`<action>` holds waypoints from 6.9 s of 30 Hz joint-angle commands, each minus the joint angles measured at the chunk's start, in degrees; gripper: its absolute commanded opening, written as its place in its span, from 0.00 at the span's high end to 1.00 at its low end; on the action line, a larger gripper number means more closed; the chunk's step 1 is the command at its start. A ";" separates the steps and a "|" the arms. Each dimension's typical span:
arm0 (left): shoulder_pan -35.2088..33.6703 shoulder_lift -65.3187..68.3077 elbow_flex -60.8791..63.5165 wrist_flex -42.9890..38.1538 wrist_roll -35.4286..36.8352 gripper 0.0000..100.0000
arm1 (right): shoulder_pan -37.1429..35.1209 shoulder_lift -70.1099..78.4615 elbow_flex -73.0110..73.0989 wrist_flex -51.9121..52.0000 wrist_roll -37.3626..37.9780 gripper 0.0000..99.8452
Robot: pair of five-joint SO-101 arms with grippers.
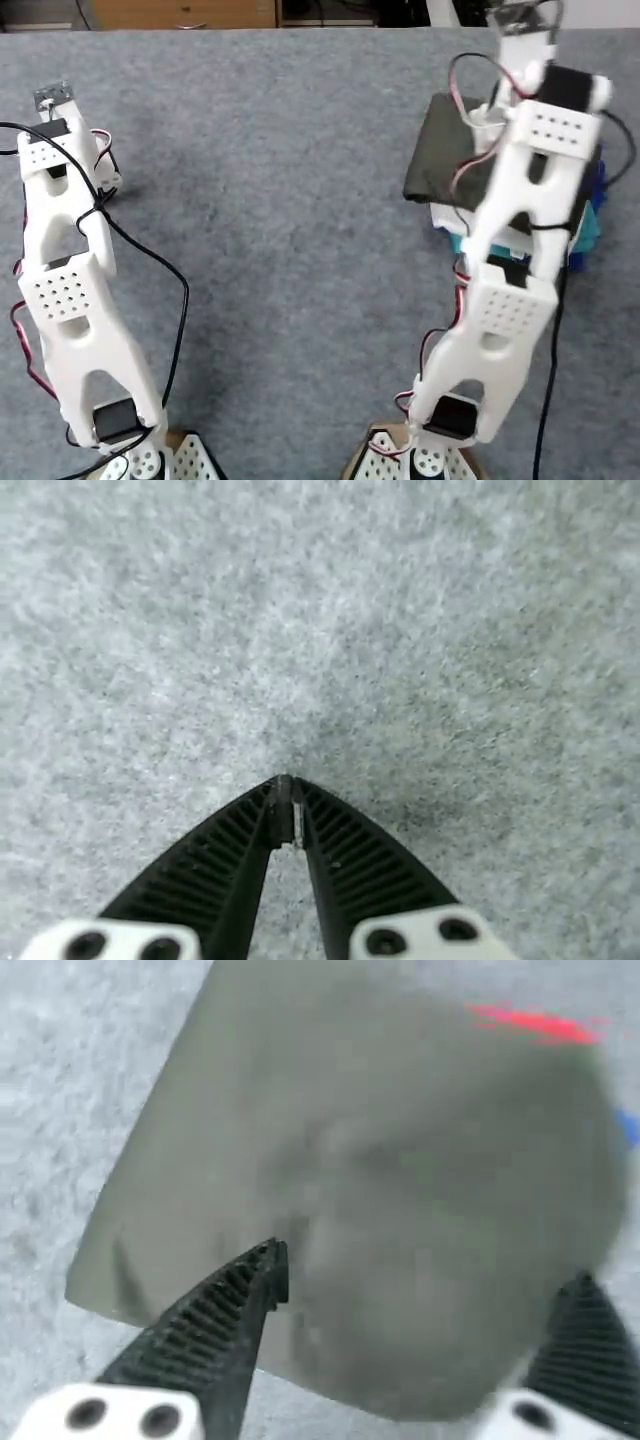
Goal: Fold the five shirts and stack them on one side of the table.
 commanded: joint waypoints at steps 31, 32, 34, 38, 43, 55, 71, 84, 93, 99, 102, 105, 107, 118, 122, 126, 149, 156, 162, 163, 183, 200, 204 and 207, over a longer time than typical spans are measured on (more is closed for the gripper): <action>0.09 -1.01 -0.53 2.20 2.73 0.98 | 13.41 6.02 -32.22 -1.67 -4.84 0.85; 0.53 -1.10 -0.97 3.96 2.73 0.98 | 13.32 3.74 -31.69 -0.79 -4.84 0.84; 1.67 -2.24 -2.11 7.74 2.64 0.98 | 11.91 -0.31 -32.40 0.97 -4.84 0.86; 3.52 -8.40 -3.52 14.51 2.64 0.98 | 7.52 -9.36 -32.40 0.97 -4.48 0.99; 5.10 -18.24 1.05 21.54 2.64 0.98 | 1.80 -19.21 -29.41 0.97 -9.58 1.00; 6.86 -66.51 83.43 -19.87 -5.36 0.98 | -13.49 -43.65 11.47 0.79 -24.53 1.00; 6.95 -92.97 111.65 -30.15 -4.13 0.98 | -28.00 -85.76 102.11 -33.32 -17.85 0.99; 6.77 -92.97 113.14 -29.80 -4.13 0.98 | -27.82 -102.64 136.04 -46.68 -17.32 0.99; 6.42 -93.05 115.25 -29.80 -3.78 0.98 | -27.56 -108.35 148.53 -48.79 -17.32 1.00; 6.51 -93.05 115.25 -29.71 -3.69 0.98 | -27.56 -117.05 156.18 -52.75 -17.23 1.00; 6.42 -93.05 116.40 -29.71 -3.69 0.98 | -27.74 -122.68 159.34 -52.22 -17.23 1.00; 6.86 -93.05 116.92 -30.07 -3.69 0.98 | -27.91 -128.31 159.16 -48.79 -17.23 1.00; 6.42 -93.05 117.01 -29.80 -3.69 0.98 | -28.35 -131.47 159.16 -45.71 -17.23 1.00; 6.59 -93.05 118.51 -30.24 -3.69 0.98 | -28.35 -141.14 158.73 -27.52 -17.67 1.00; 6.77 -93.05 118.42 -30.07 -3.96 0.98 | -28.35 -142.20 158.73 -27.08 -17.32 1.00; 6.77 -93.05 118.42 -30.07 -4.04 0.98 | -28.26 -142.20 158.73 -27.08 -17.32 1.00; 6.42 -93.14 118.77 -29.80 -4.04 0.98 | -28.26 -142.20 158.73 -27.08 -17.32 1.00; 6.77 -104.75 123.78 -29.71 -4.04 0.98 | -28.26 -142.20 158.73 -27.08 -17.32 1.00; 6.86 -119.34 129.67 -29.63 -4.04 0.98 | -28.26 -142.20 158.73 -27.08 -17.32 1.00; 6.86 -121.10 130.37 -29.36 -4.04 0.98 | -28.26 -142.20 158.73 -27.08 -17.32 1.00; 6.86 -128.04 133.71 -29.71 -4.04 0.98 | -28.26 -142.20 158.73 -27.08 -17.32 1.00; 6.86 -128.04 133.71 -29.80 -4.04 0.98 | -28.26 -142.20 158.73 -27.08 -17.32 1.00; 6.86 -128.04 133.71 -29.80 -4.04 0.98 | -28.26 -142.20 158.73 -27.08 -17.32 1.00; 6.86 -128.04 133.71 -29.80 -4.04 0.98 | -28.26 -142.20 158.73 -27.08 -17.32 1.00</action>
